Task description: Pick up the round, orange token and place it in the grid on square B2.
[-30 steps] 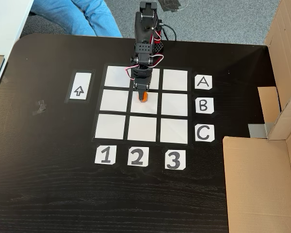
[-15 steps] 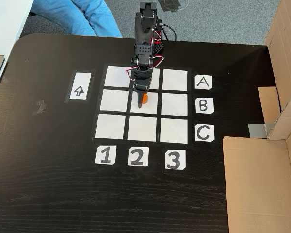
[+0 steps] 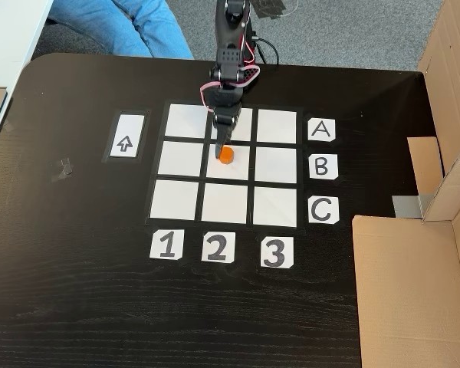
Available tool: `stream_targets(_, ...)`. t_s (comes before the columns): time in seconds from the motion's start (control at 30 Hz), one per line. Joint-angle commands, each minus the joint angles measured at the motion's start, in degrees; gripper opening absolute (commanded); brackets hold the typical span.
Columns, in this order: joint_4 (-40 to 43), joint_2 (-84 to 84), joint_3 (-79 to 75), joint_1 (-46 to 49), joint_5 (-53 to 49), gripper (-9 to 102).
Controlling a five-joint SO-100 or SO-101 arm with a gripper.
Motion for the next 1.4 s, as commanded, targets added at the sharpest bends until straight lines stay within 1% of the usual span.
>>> stream_targets(0.0, -1.23, 18.02, 7.82, 7.38, 0.09, 56)
stream_targets(0.03, -0.26, 21.97, 9.14, 11.43, -0.18, 55)
stream_targets(0.1, 1.49, 29.62, 11.16, 21.27, -2.29, 48)
stream_targets(0.17, 1.93, 33.93, 11.95, 32.61, -4.83, 28)
stream_targets(0.23, -0.18, 36.74, 13.01, 44.21, -5.01, -1)
stream_targets(0.37, -4.57, 43.07, 16.70, 62.75, -4.92, -1)
stream_targets(0.5, -4.92, 51.24, 20.48, 76.64, -5.54, -1)
stream_targets(0.53, -3.96, 53.17, 20.74, 80.07, -6.15, -1)
stream_targets(0.6, -5.71, 57.83, 23.38, 87.71, -5.80, -1)
stream_targets(0.67, -5.80, 64.69, 27.60, 91.76, -5.80, -1)
stream_targets(0.9, 1.67, 84.99, 38.23, 101.87, -6.06, -1)
stream_targets(1.03, -1.14, 84.99, 42.71, 103.01, -6.06, -1)
stream_targets(1.37, -1.14, 84.99, 42.71, 102.57, -6.15, -1)
